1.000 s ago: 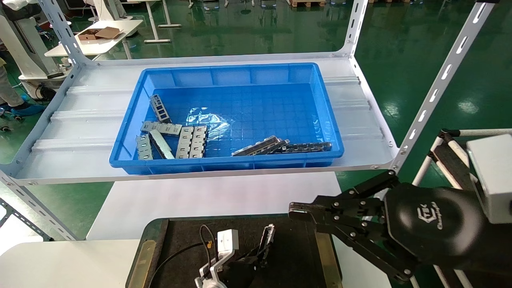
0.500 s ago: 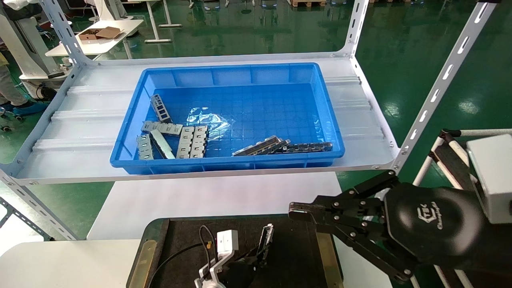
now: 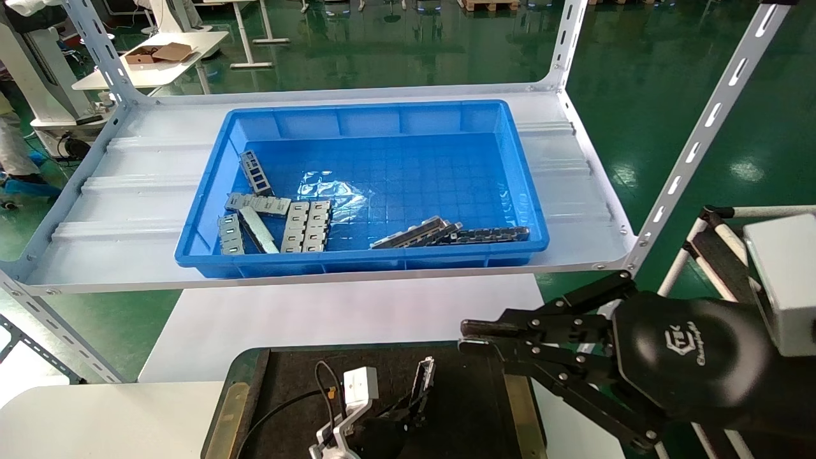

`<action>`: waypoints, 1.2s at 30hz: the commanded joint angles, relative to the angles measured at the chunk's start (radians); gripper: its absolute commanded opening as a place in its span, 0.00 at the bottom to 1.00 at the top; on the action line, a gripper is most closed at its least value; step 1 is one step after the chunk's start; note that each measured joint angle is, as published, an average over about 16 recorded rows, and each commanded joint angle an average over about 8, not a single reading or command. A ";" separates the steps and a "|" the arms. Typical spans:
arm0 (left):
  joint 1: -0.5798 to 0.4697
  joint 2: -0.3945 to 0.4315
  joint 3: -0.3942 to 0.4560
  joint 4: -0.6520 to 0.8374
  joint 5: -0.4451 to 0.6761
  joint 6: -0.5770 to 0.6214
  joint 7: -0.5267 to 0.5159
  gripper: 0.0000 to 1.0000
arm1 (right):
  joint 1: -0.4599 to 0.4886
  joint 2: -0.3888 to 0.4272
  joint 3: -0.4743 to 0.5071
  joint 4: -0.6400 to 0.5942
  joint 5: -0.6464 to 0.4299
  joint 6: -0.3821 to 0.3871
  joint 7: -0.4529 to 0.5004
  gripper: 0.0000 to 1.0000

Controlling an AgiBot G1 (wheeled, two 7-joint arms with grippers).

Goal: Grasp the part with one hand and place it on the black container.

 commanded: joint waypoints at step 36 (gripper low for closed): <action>0.034 -0.052 -0.239 -0.117 0.204 0.199 0.082 1.00 | 0.000 0.001 -0.002 0.000 0.001 0.001 -0.001 1.00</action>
